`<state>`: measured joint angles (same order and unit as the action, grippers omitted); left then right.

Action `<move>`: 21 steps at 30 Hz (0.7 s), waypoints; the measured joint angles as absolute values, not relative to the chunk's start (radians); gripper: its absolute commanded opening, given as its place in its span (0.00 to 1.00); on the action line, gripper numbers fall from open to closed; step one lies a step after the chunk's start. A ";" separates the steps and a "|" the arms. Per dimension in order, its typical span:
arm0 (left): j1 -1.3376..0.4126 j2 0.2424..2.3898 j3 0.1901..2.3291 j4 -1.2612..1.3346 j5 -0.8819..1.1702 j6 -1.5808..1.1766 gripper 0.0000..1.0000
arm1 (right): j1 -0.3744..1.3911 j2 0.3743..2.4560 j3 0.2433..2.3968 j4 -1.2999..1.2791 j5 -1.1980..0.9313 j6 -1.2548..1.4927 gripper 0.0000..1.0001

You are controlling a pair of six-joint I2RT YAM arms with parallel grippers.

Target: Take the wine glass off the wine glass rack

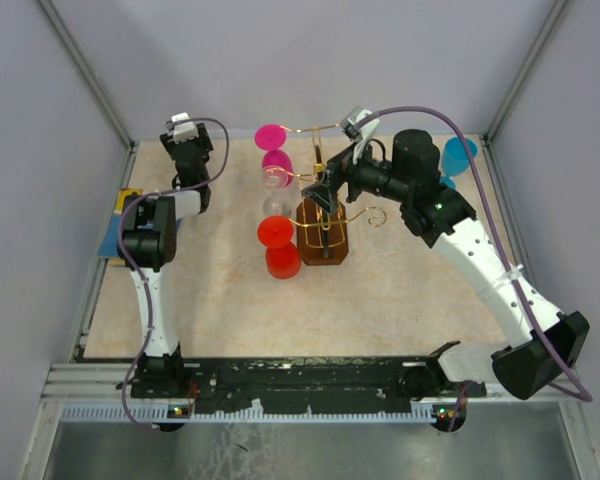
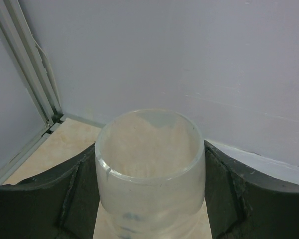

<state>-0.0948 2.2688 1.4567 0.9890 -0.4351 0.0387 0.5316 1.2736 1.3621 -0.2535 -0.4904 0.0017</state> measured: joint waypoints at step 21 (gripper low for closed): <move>-0.099 2.251 1.412 1.018 -0.436 0.076 1.00 | 0.502 1.277 1.361 -0.207 -0.533 0.036 0.99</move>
<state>-0.0994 2.2513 1.4124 1.0176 -0.4362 0.0761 0.5022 1.2774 1.3613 -0.2070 -0.5335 0.0364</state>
